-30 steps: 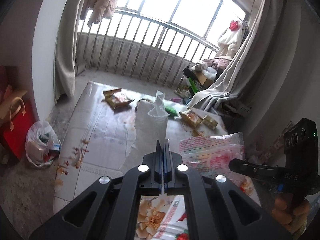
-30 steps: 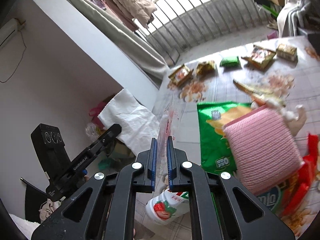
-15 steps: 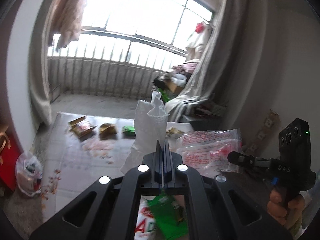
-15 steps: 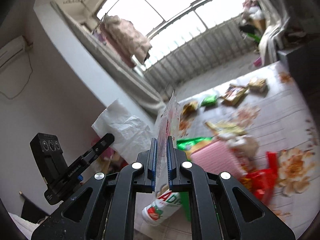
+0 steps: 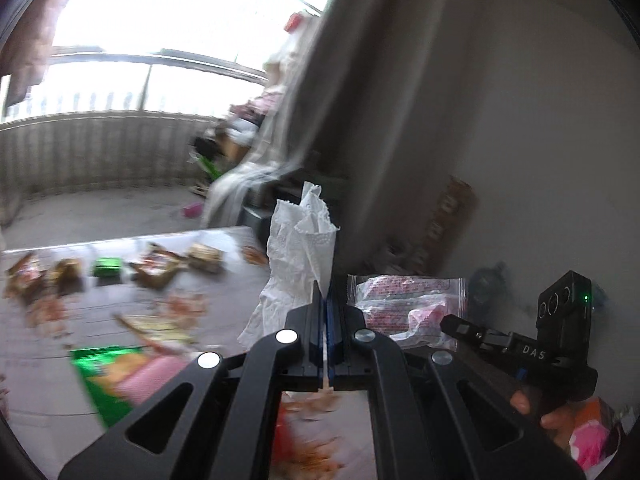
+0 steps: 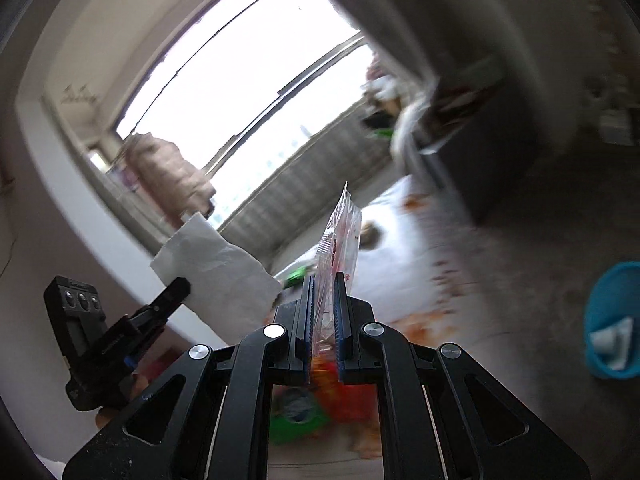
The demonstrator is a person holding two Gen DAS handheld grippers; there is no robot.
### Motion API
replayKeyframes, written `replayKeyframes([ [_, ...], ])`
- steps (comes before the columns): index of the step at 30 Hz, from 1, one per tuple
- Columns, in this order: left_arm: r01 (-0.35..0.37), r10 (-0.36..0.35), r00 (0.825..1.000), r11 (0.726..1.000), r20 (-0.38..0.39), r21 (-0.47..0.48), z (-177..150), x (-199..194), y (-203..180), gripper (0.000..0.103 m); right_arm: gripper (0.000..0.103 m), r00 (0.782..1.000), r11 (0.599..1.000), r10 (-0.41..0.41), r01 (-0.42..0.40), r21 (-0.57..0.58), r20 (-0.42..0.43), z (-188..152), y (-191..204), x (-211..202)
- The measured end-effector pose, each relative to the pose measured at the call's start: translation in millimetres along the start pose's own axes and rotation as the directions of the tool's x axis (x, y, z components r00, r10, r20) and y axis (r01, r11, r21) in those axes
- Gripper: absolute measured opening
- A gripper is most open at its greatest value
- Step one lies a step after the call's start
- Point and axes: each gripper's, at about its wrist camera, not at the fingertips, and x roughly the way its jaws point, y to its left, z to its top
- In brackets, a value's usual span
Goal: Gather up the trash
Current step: 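Carry tissue and packet over the blue wastebasket while both tools open to release them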
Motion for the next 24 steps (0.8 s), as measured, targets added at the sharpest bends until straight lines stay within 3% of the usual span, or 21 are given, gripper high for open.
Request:
replayKeyframes([
  [6,0.122,-0.116,0.986,0.992,-0.121,0.043,-13,74,-69,0.001,0.007,0.98,0.979,-0.187,0.18,0.097,0.068,-6,-68,-52],
  [10,0.214,-0.2,0.955,0.976,-0.219,0.045,-30,124,-115,0.001,0.007,0.938,0.93,-0.336,0.316,0.186,0.087,-15,-120,-83],
  [16,0.301,-0.263,0.884,0.953,-0.386,0.042,-66,213,-189,0.001,0.008,0.89,0.852,-0.452,0.414,0.32,0.053,-31,-193,-104],
  [24,0.319,-0.232,0.745,0.947,-0.625,0.028,-145,329,-246,0.001,0.008,0.843,0.741,-0.529,0.516,0.43,-0.1,-44,-283,-86],
])
